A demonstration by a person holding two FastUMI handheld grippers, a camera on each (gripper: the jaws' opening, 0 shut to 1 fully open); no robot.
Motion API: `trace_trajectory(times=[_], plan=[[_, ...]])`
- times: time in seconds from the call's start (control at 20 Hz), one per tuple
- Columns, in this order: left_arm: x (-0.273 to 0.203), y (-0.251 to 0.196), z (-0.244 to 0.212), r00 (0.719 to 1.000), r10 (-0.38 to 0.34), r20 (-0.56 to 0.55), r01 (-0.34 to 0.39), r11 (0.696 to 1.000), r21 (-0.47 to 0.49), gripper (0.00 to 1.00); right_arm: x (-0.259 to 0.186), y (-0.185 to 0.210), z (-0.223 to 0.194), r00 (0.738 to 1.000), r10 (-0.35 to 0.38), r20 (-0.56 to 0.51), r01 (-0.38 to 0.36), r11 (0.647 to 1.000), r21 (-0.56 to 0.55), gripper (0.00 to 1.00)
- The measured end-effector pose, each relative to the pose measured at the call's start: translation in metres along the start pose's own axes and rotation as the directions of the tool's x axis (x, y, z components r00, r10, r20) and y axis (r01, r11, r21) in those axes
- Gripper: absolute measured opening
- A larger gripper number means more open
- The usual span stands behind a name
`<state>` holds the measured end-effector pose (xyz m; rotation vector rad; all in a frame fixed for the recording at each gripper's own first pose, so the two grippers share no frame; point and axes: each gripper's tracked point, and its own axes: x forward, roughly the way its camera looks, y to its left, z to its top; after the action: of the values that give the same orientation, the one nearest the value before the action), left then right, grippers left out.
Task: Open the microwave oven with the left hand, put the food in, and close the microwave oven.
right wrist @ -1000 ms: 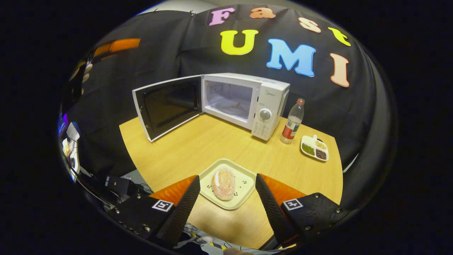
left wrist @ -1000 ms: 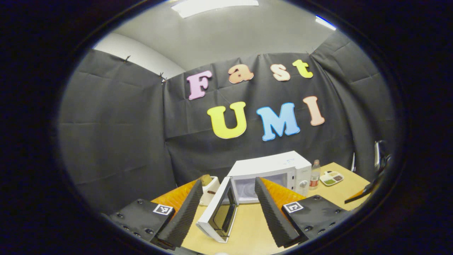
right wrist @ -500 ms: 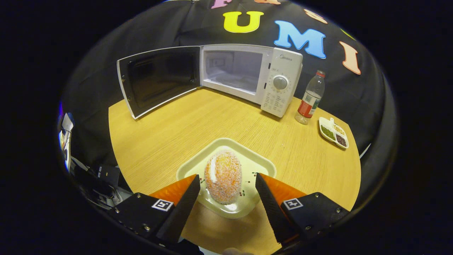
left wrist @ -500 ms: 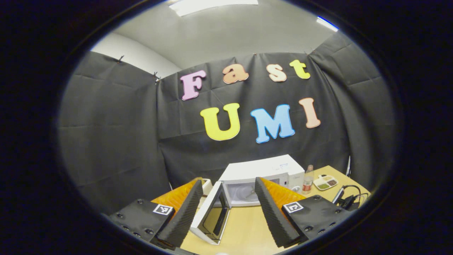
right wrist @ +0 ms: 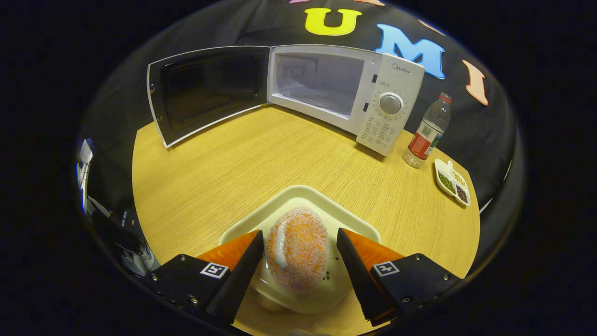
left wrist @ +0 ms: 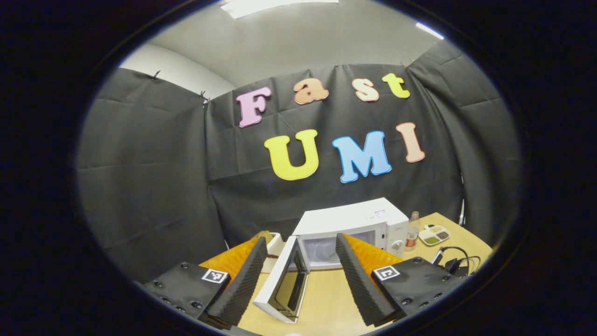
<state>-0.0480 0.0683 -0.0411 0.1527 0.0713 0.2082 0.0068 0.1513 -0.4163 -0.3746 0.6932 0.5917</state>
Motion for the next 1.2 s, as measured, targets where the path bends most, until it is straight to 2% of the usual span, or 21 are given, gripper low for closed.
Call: trace_trajectory(times=[0.15, 0.2, 0.25, 0.3, 0.35, 0.4, 0.45, 0.65, 0.7, 0.75, 0.9, 1.1, 1.2], plan=[[0.003, 0.003, -0.005, 1.0, -0.009, -0.009, 0.009, 1.0, 0.0, 1.0, 0.007, 0.005, -0.006, 0.999, 0.028, -0.023, -0.027, 0.999, 0.032, 0.97], [0.006, 0.005, -0.009, 1.0, -0.012, -0.014, 0.012, 1.0, 0.006, 0.99, -0.006, 0.004, -0.001, 0.999, 0.029, -0.023, -0.028, 0.999, 0.042, 0.86], [0.008, 0.006, -0.011, 1.0, -0.019, -0.019, 0.019, 1.0, 0.006, 0.97, 0.007, 0.005, -0.006, 0.998, 0.038, -0.044, -0.037, 0.999, 0.036, 0.74], [0.011, 0.007, -0.013, 0.999, -0.024, -0.022, 0.024, 1.0, 0.003, 1.0, 0.004, 0.003, -0.003, 0.998, 0.04, -0.049, -0.038, 0.998, 0.047, 0.74], [0.012, 0.009, -0.015, 0.999, -0.026, -0.029, 0.026, 1.0, 0.0, 1.0, 0.003, 0.004, -0.005, 0.997, 0.047, -0.064, -0.042, 0.996, 0.072, 0.67], [0.015, 0.011, -0.019, 0.999, -0.03, -0.035, 0.03, 1.0, -0.003, 1.0, 0.003, 0.001, -0.003, 0.997, 0.038, -0.067, -0.031, 0.994, 0.105, 0.67], [0.018, 0.011, -0.021, 0.999, -0.035, -0.038, 0.035, 0.999, -0.006, 1.0, 0.001, 0.002, -0.002, 0.996, 0.054, -0.074, -0.044, 0.991, 0.129, 0.58], [0.023, 0.015, -0.021, 0.998, -0.052, -0.031, 0.052, 0.999, 0.007, 1.0, -0.013, 0.004, 0.03, 0.996, 0.083, -0.021, -0.077, 0.977, 0.197, 0.58], [0.024, 0.017, -0.024, 0.998, -0.056, -0.031, 0.057, 0.998, 0.006, 1.0, -0.017, 0.008, 0.045, 0.995, 0.097, 0.006, -0.096, 0.969, 0.228, 0.55], [0.025, 0.019, -0.024, 0.998, -0.061, -0.029, 0.061, 0.998, 0.01, 1.0, -0.02, 0.016, 0.062, 0.992, 0.12, 0.039, -0.126, 0.955, 0.267, 0.58], [0.031, 0.032, -0.027, 0.998, -0.057, -0.018, 0.058, 0.998, 0.038, 1.0, -0.022, 0.032, 0.122, 0.978, 0.155, 0.14, -0.199, 0.893, 0.403, 0.57], [0.041, 0.045, -0.036, 0.997, -0.073, -0.014, 0.073, 0.996, 0.053, 1.0, -0.001, 0.039, 0.193, 0.964, 0.109, 0.241, -0.22, 0.835, 0.504, 0.57], [0.049, 0.052, -0.042, 0.996, -0.086, -0.02, 0.087, 0.995, 0.053, 1.0, 0.018, 0.032, 0.225, 0.96, 0.053, 0.276, -0.21, 0.787, 0.58, 0.58]])
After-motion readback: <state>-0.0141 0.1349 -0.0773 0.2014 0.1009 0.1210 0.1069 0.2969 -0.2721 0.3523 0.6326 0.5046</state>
